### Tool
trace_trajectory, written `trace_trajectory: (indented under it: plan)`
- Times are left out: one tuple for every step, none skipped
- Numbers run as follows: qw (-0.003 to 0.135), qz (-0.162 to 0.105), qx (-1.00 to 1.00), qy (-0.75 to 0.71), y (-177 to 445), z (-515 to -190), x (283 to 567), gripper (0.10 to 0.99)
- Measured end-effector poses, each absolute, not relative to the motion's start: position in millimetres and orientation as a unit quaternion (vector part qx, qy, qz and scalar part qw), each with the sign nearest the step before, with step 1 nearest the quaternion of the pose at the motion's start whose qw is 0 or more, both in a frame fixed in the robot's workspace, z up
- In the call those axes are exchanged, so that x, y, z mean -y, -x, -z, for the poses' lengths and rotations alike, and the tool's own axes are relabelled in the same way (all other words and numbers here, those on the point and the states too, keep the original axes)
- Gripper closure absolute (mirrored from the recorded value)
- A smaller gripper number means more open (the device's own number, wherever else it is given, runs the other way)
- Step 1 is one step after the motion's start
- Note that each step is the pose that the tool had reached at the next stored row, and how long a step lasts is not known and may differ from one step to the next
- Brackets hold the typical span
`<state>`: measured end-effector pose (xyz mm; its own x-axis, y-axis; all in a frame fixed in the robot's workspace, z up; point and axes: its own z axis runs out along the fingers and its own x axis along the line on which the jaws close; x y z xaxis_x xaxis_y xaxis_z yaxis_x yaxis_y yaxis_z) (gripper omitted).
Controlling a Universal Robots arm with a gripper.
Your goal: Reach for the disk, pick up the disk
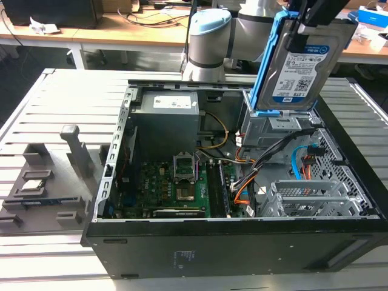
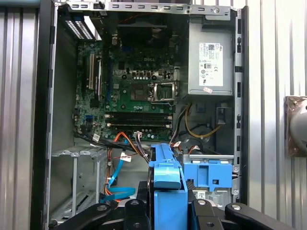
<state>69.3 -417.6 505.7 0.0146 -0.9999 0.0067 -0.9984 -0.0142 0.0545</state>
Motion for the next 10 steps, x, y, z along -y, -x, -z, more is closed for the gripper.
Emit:
trace_trajectory:
  plan:
    - [0.022,0.017,0.702,-0.712,-69.3,-505.7,418.5,0.722]
    - [0.022,0.017,0.702,-0.712,-69.3,-505.7,419.2,0.722]
    - [0.022,0.017,0.702,-0.712,-69.3,-505.7,420.3,0.722]
    - [0.022,0.017,0.702,-0.712,-69.4,-505.7,421.4,0.722]
    - [0.022,0.017,0.702,-0.712,-69.4,-505.7,422.2,0.722]
    - [0.022,0.017,0.702,-0.712,-69.4,-505.7,423.9,0.722]
    - [0.022,0.017,0.702,-0.712,-69.4,-505.7,426.1,0.722]
    - [0.022,0.017,0.702,-0.712,-69.4,-505.7,427.2,0.722]
    - [0.022,0.017,0.702,-0.712,-69.4,-505.7,428.4,0.722]
    - [0.022,0.017,0.702,-0.712,-69.4,-505.7,429.9,0.722]
